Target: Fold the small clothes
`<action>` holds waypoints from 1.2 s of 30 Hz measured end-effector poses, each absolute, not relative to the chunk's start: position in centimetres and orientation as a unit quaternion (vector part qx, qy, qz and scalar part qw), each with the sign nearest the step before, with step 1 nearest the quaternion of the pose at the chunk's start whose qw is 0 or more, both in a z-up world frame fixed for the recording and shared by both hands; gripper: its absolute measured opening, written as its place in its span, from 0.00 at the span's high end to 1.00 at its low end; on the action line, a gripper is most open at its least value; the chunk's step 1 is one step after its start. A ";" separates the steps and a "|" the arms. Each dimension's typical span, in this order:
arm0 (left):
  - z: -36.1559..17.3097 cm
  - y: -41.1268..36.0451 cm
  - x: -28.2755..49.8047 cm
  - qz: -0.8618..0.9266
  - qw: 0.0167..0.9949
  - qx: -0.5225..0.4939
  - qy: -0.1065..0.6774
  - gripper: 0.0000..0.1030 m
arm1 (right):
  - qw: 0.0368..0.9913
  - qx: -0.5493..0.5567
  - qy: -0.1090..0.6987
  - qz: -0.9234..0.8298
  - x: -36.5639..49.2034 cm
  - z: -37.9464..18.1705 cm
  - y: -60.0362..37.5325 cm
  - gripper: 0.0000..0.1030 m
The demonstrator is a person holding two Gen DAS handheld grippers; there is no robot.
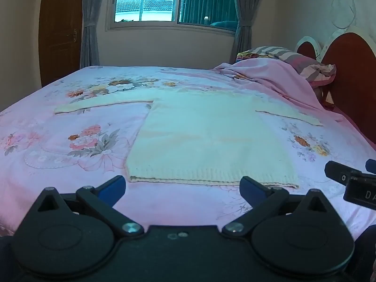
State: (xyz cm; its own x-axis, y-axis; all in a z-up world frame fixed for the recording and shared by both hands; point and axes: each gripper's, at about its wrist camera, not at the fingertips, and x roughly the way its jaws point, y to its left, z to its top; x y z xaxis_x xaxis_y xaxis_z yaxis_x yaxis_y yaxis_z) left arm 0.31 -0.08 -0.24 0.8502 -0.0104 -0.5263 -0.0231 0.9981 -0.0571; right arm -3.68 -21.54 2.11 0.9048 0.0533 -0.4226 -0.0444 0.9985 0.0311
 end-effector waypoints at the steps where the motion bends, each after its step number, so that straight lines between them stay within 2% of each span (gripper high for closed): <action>1: -0.2 -0.1 0.3 0.002 0.961 -0.029 0.274 0.01 | 0.976 0.010 0.216 0.024 -3.7 2.1 -21.6 0.00; 36: -0.5 -1.0 0.7 -0.015 0.962 -0.017 0.271 0.01 | 0.977 0.018 0.210 0.014 -4.0 2.2 -22.0 0.00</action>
State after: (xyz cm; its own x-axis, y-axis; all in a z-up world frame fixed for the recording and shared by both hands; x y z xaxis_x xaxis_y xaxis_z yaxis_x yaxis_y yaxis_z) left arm 0.72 -1.03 -0.47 0.8528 -0.0391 -0.5208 0.0202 0.9989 -0.0419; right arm -3.96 -22.03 2.15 0.9114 0.0349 -0.4099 -0.0197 0.9990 0.0413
